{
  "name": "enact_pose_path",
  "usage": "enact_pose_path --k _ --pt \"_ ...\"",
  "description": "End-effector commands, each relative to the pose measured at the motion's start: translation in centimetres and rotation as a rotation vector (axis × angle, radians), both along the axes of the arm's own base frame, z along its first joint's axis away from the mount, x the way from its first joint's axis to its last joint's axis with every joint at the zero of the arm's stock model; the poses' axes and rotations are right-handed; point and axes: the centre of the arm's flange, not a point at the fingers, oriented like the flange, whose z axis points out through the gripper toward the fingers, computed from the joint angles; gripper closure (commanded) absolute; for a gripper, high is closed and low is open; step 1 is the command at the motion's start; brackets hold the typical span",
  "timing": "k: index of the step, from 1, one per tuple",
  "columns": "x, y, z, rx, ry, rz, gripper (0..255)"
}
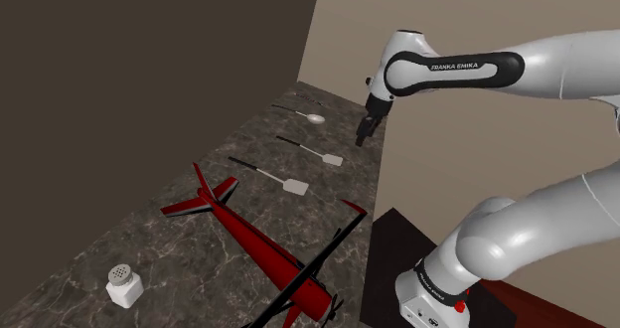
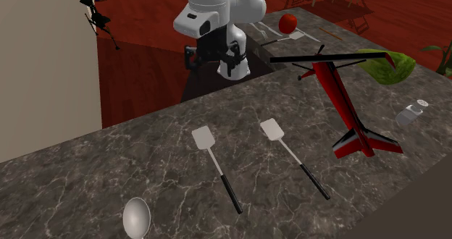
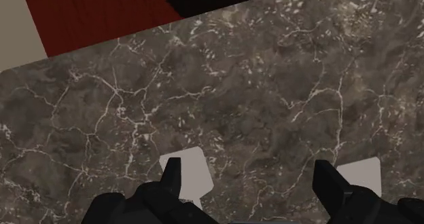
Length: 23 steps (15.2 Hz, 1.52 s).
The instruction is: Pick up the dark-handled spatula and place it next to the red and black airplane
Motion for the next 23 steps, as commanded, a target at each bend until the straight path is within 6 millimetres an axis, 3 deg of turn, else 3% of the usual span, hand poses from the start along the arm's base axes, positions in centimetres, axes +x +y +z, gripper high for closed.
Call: enact_pose_path --k 1,16,23 --pt "2.2 -0.3 -1.7 0.004 -0.014 0.032 0" --pt "17.3 1.3 -12.5 0.039 -0.101 0.260 0" --pt "18.1 1.6 -16.1 0.041 -0.105 0.270 0"
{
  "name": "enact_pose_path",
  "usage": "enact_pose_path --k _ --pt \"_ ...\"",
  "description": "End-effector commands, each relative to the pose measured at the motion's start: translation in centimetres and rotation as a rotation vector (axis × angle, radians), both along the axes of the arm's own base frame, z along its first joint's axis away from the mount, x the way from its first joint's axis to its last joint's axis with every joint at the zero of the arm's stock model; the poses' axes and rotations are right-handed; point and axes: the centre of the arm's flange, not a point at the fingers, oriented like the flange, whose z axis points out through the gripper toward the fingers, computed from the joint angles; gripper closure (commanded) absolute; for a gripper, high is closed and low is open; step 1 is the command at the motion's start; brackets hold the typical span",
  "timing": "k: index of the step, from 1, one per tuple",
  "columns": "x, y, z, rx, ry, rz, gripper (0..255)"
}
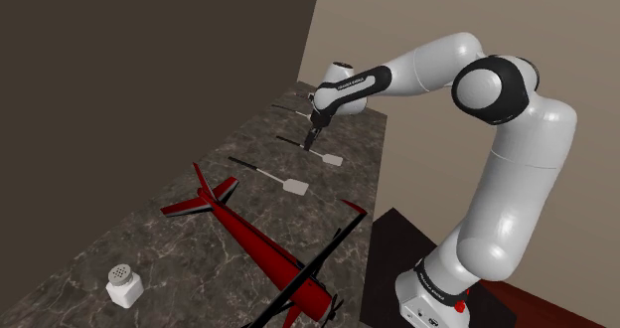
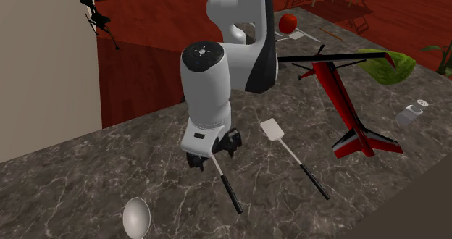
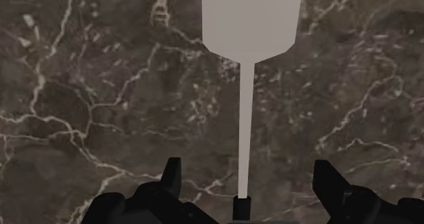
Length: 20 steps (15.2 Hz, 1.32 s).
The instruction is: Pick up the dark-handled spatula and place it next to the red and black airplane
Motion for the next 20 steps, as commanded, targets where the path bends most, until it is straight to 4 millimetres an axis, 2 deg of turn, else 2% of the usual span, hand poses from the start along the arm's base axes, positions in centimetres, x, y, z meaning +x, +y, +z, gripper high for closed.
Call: enact_pose_path --k 1,9,10,19,20 --pt "0.03 0.08 -1.06 0.000 -0.001 0.000 0" --pt "0.05 0.09 -1.36 0.000 -0.001 0.000 0" --pt "0.05 0.09 -1.36 0.000 -0.001 0.000 255" --pt "0.05 0.09 -1.36 0.000 -0.001 0.000 255" --pt "0.05 0.09 -0.84 0.000 -0.001 0.000 255"
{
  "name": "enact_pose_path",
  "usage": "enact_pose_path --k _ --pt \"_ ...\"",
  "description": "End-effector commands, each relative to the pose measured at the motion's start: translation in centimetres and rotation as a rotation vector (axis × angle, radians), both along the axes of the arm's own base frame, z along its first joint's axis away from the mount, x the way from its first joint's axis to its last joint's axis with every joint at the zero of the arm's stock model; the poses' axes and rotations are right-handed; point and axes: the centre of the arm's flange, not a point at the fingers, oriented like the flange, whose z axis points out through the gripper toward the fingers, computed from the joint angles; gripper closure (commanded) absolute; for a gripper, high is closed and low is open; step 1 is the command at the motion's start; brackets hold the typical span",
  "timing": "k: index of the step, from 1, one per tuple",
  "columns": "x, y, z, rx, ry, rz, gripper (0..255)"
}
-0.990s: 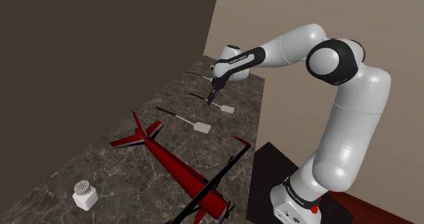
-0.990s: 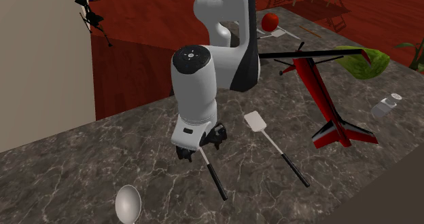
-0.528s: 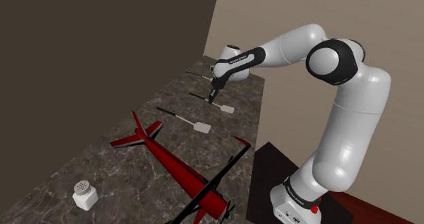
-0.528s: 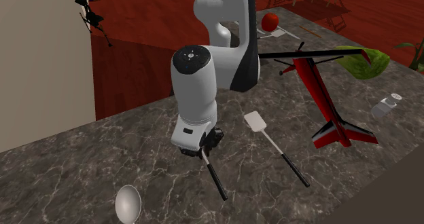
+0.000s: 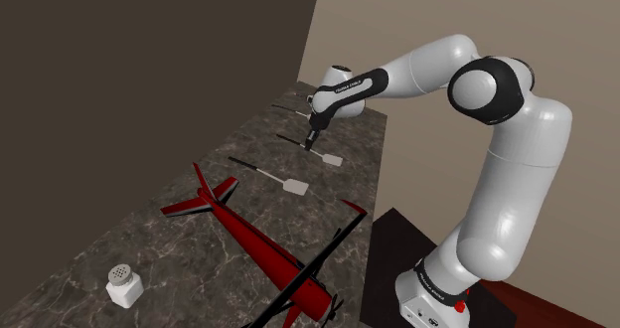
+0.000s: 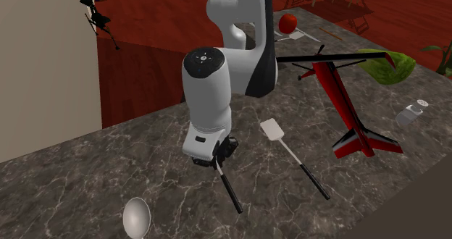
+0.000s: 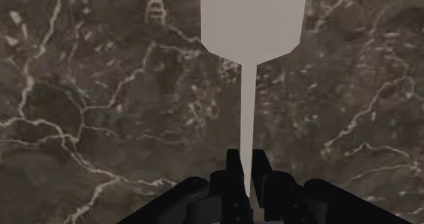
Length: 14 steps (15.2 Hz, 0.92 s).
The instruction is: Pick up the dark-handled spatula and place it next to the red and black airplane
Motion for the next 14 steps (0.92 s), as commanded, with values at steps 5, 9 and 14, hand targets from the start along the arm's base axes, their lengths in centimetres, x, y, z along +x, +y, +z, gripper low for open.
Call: enact_pose_path --k 5,9,14 --pt "-0.1 0.0 2.9 0.000 0.000 0.000 255" --pt "-0.1 0.0 5.0 0.000 0.000 0.000 255" --pt "-0.1 0.0 7.7 0.000 0.000 0.000 255"
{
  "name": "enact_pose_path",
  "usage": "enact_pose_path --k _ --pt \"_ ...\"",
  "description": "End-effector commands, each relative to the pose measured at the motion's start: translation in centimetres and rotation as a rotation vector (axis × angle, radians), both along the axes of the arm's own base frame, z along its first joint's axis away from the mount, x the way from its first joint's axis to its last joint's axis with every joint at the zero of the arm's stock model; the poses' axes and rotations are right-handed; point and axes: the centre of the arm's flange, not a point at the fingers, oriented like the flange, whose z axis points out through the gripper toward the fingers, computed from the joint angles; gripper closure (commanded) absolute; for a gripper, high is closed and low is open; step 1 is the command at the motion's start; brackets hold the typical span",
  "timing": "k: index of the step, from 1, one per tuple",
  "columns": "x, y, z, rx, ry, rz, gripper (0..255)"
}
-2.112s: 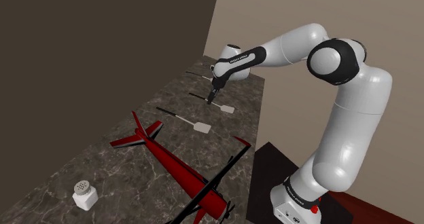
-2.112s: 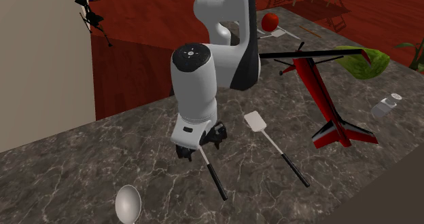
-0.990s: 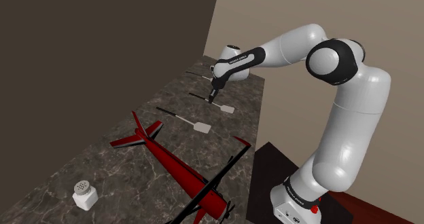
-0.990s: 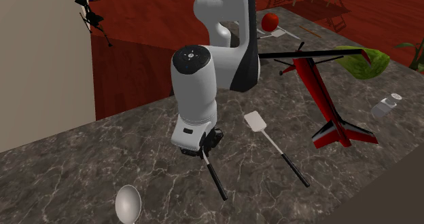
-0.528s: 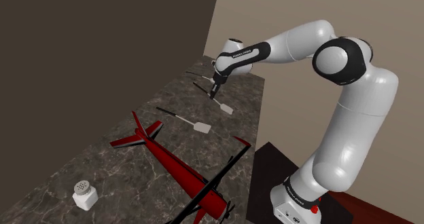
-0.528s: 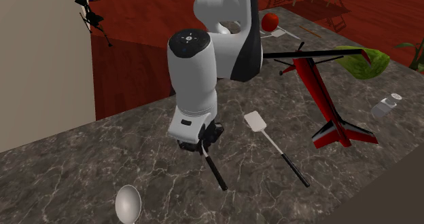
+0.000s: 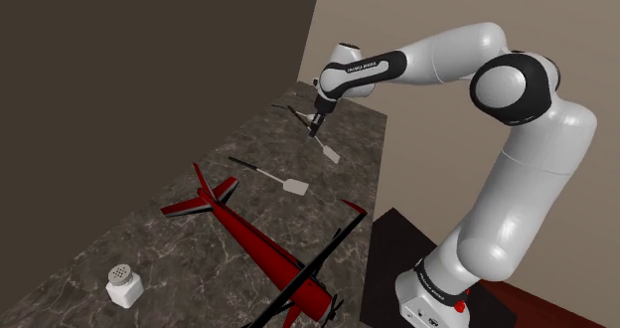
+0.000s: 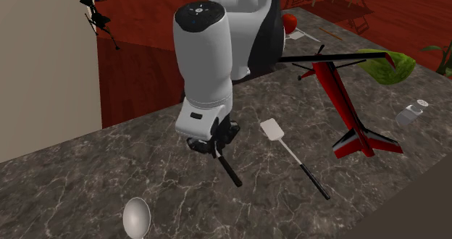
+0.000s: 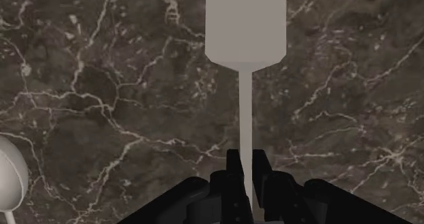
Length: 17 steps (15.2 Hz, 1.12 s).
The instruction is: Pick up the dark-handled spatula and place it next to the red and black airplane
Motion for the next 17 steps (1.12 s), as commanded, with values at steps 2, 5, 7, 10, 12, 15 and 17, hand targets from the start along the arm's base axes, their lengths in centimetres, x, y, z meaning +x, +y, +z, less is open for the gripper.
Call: enact_pose_path --k 2,5,7,10,12,15,17 --pt "0.0 -0.1 1.5 0.000 0.001 0.000 255" --pt "0.0 -0.1 3.1 0.000 0.001 0.000 255" --pt "0.0 -0.1 4.2 0.000 0.001 0.000 255" --pt "0.0 -0.1 5.7 0.000 0.001 0.000 255" --pt "0.0 -0.1 6.8 0.000 0.001 0.000 255" --pt "0.0 -0.1 8.4 0.000 0.001 0.000 255" --pt "0.0 -0.1 9.4 0.000 0.001 0.000 255"
